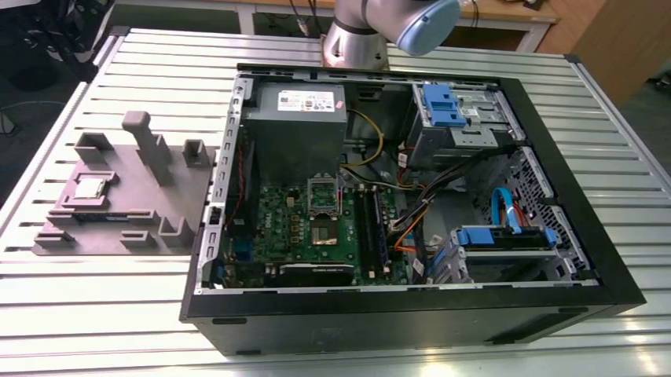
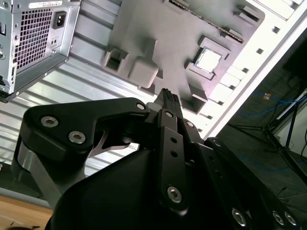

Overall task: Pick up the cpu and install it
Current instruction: 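Reach for the cpu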

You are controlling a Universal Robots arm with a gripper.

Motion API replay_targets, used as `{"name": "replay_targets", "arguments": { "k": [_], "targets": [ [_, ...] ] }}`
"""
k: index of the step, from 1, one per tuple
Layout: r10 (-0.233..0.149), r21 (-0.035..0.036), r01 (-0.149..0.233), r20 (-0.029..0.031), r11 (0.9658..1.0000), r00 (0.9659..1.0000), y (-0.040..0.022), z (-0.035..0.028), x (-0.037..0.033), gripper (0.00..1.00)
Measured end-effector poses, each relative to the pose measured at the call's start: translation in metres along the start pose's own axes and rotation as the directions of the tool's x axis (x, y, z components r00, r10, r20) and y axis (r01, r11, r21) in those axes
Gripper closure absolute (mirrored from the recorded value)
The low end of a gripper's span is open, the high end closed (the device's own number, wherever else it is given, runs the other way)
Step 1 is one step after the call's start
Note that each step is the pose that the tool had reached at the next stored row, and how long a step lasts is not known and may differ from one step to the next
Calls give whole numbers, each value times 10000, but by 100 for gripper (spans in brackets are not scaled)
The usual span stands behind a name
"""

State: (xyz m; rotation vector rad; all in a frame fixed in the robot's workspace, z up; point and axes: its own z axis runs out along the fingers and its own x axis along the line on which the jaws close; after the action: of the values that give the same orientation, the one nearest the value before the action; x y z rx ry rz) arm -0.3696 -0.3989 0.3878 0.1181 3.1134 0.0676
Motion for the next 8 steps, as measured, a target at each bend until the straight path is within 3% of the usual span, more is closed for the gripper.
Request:
{"name": "replay_targets", "arguments": {
  "k": [8],
  "targets": [
    [0,0,0,0,10000,10000,-6,0,72,90]
  ]
}}
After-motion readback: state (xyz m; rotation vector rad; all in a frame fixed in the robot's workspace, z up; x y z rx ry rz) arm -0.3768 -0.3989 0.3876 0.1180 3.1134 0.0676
